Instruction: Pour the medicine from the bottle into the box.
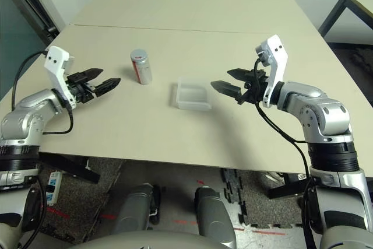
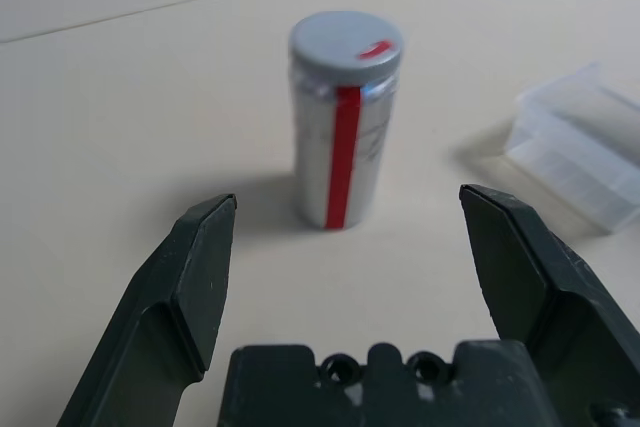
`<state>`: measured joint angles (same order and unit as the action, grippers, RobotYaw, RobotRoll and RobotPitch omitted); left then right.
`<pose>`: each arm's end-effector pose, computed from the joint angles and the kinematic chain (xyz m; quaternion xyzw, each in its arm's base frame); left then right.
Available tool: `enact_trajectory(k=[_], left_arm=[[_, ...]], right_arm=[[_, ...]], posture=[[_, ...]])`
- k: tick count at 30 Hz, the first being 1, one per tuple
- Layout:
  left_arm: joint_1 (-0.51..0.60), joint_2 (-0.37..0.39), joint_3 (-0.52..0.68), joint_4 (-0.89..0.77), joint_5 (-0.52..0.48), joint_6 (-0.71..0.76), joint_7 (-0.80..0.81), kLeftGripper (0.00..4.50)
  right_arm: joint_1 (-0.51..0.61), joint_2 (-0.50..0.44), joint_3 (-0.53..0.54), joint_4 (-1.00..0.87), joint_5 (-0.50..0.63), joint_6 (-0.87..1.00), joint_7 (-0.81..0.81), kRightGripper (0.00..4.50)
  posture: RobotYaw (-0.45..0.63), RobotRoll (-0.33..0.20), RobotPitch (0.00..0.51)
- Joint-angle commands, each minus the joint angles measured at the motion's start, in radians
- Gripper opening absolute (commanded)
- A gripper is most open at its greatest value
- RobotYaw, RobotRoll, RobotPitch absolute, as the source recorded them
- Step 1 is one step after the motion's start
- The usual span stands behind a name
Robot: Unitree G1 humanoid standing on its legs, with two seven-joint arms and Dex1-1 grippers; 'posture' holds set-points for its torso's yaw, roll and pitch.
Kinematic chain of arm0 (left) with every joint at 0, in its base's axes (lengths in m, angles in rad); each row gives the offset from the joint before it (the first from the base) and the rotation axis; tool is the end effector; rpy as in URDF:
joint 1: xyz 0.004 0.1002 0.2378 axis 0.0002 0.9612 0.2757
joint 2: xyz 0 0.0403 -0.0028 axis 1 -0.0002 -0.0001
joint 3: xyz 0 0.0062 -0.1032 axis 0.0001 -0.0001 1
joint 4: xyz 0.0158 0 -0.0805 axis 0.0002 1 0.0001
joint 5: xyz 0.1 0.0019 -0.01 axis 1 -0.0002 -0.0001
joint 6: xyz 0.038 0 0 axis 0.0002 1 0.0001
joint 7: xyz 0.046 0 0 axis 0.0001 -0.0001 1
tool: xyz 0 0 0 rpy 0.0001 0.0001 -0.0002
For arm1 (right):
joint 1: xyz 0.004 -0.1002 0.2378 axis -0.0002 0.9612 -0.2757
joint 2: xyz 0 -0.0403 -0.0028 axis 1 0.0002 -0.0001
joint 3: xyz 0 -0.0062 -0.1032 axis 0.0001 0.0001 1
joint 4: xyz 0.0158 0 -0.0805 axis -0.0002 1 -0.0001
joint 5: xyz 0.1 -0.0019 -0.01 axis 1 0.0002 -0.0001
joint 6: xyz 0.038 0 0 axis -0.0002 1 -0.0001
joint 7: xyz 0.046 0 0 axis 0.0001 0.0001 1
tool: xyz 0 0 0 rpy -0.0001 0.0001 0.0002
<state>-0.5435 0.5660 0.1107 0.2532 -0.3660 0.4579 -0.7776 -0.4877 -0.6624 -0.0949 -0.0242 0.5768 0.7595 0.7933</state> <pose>0.2908 0.2598 0.1551 0.0309 0.0674 -0.3157 0.9460 0.2695 -0.2491 0.1786 0.0042 0.1122 0.3949 0.9118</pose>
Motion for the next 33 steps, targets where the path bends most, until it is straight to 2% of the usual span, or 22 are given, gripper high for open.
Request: enact_trajectory(k=[1, 15, 33], left_arm=[[-0.056, -0.021, -0.038, 0.102, 0.043, -0.064, -0.024, 4.48], [-0.214, -0.077, -0.06, 0.421, 0.126, -0.252, -0.055, 4.48], [-0.333, -0.144, -0.062, 0.72, 0.211, -0.433, -0.037, 4.48]], right_arm=[[0.028, 0.005, -0.006, 0.002, -0.012, -0.015, 0.003, 4.5], [0.06, 0.017, -0.028, -0.043, 0.007, 0.002, -0.027, 4.5], [0.062, 0.021, -0.048, -0.158, 0.043, 0.08, -0.081, 4.5]], posture=[[0.01, 0.0, 0.074], [-0.05, 0.0, 0.062], [-0.11, 0.0, 0.077]])
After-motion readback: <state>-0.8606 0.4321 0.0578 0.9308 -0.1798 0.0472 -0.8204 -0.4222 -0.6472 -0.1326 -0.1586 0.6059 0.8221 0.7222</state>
